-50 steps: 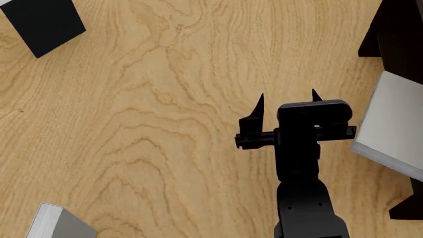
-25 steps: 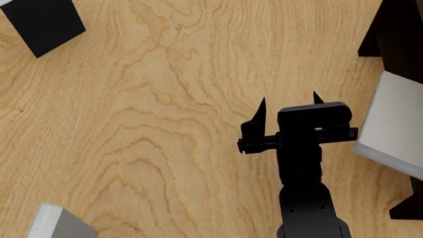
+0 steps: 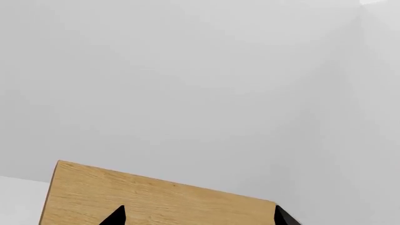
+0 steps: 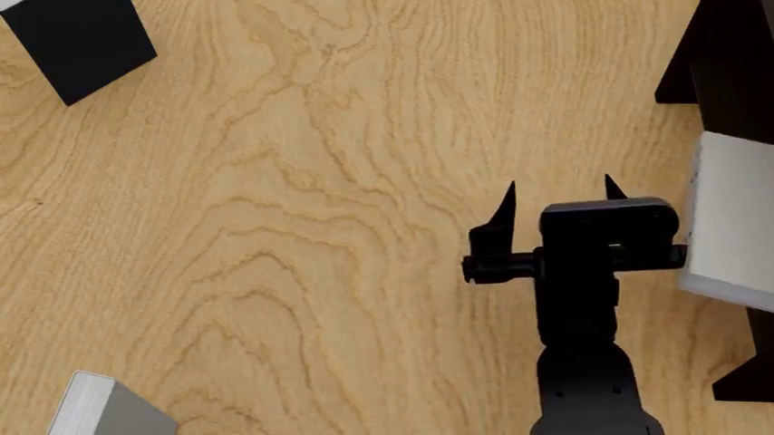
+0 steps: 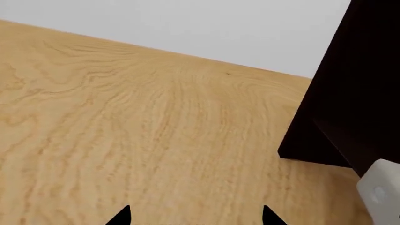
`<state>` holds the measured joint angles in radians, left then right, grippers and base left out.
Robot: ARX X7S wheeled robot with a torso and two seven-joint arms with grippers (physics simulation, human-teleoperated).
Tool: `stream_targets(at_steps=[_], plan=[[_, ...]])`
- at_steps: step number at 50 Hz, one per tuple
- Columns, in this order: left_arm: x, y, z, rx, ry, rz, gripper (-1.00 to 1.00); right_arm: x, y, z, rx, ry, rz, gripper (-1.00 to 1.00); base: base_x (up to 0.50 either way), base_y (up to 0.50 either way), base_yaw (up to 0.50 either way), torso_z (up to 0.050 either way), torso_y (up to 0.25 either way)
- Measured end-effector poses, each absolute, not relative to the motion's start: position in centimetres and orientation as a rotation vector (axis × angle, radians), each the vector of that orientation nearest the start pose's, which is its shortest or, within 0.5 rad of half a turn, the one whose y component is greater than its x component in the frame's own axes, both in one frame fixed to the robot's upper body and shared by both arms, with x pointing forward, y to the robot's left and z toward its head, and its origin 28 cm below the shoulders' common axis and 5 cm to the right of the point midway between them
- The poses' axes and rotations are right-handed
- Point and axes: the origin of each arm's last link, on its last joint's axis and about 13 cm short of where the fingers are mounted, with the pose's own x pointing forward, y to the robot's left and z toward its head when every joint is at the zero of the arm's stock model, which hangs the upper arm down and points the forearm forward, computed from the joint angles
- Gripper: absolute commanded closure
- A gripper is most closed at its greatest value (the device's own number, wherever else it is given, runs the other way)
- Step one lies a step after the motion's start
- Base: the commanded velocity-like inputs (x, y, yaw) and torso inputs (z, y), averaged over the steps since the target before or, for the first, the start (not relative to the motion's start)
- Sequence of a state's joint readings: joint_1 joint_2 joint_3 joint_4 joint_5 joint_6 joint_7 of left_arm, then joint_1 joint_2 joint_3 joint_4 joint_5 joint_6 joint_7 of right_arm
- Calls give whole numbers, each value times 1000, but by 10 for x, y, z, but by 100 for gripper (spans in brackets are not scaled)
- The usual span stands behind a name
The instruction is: Pick up the book on the right and place it on the cabinet shelf.
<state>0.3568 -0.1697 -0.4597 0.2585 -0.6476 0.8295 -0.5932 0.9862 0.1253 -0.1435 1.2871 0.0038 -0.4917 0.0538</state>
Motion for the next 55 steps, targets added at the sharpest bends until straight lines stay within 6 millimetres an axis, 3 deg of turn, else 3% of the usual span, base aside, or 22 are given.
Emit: stream_targets(at_steps=[36,55], plan=[[105,334,87,-427,-825,1051,-100,382,-179,81,-182,-167,-190,-100,0,-1,-3,0,-1],[105,333,87,-425,-825,1048,-100,380,-184,79,-220,-157,-171,-100,0,-2,-4,0,0]])
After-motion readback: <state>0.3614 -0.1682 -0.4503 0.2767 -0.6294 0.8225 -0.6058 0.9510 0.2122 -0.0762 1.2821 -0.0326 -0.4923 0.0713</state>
